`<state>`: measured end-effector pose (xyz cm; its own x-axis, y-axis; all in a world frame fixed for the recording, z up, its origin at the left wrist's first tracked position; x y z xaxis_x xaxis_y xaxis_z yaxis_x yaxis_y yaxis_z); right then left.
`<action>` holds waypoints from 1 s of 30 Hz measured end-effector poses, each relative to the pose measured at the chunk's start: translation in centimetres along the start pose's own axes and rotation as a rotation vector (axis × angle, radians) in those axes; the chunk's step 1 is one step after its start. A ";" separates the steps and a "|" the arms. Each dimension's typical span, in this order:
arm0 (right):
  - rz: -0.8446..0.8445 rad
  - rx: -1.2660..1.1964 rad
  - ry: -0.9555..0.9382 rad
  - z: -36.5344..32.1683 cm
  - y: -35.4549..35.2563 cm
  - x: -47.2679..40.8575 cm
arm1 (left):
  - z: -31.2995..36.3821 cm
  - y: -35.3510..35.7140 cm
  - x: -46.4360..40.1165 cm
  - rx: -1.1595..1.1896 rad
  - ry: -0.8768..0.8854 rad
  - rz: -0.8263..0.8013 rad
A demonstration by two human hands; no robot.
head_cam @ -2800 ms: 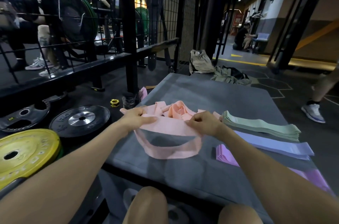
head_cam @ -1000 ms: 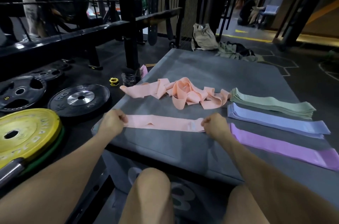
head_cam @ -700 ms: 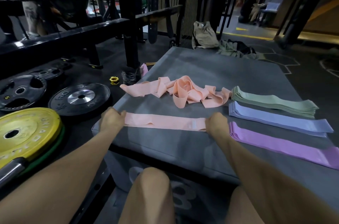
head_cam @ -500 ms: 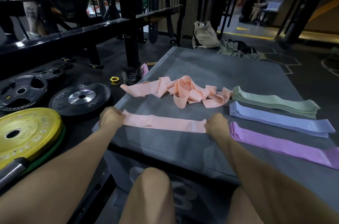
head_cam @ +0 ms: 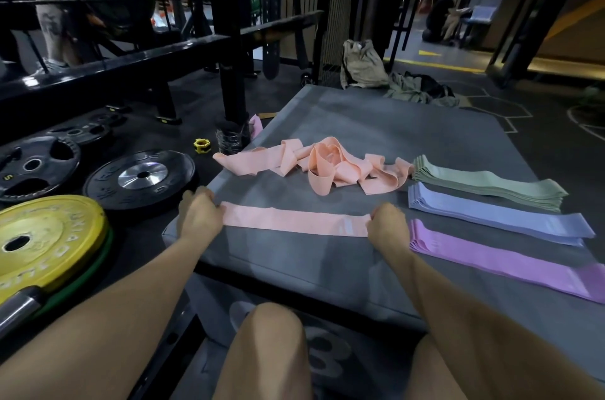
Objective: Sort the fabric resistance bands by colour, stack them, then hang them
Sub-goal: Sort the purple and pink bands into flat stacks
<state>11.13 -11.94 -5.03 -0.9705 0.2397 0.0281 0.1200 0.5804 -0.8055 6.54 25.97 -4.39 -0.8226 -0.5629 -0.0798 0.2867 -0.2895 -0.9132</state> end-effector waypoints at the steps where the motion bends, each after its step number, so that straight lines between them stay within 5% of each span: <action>1: 0.024 0.021 -0.053 -0.7 -0.3 0.2 | 0.6 -0.5 0.4 -0.034 0.043 0.052; 4: 0.001 -0.028 -0.263 -4.0 0.1 1.2 | 4.8 -0.7 2.4 0.003 0.328 0.116; 9: -0.260 0.076 -0.479 -6.7 4.1 3.7 | 9.1 3.5 6.4 -0.111 0.720 -0.086; 20: -0.250 0.088 -0.404 -4.3 3.5 3.6 | 6.9 3.8 5.7 -0.182 0.592 -0.119; 30: -0.177 -0.105 -0.436 -9.9 2.1 -0.9 | 13.7 3.4 1.7 -0.043 0.538 -0.150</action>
<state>14.37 -3.22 -0.93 -0.9724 -0.2059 -0.1097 -0.0564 0.6637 -0.7459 12.79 13.43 -2.19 -0.9906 -0.0404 -0.1307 0.1368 -0.2982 -0.9447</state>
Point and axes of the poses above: each hand's wrist, its own x-axis away from the middle knuckle, its own y-axis out of the palm, z = x × y, the point moved 10 cm from there along -x, towards the middle knuckle, and after that the axes turned 12 degrees about -x, right-handed, at the moved point
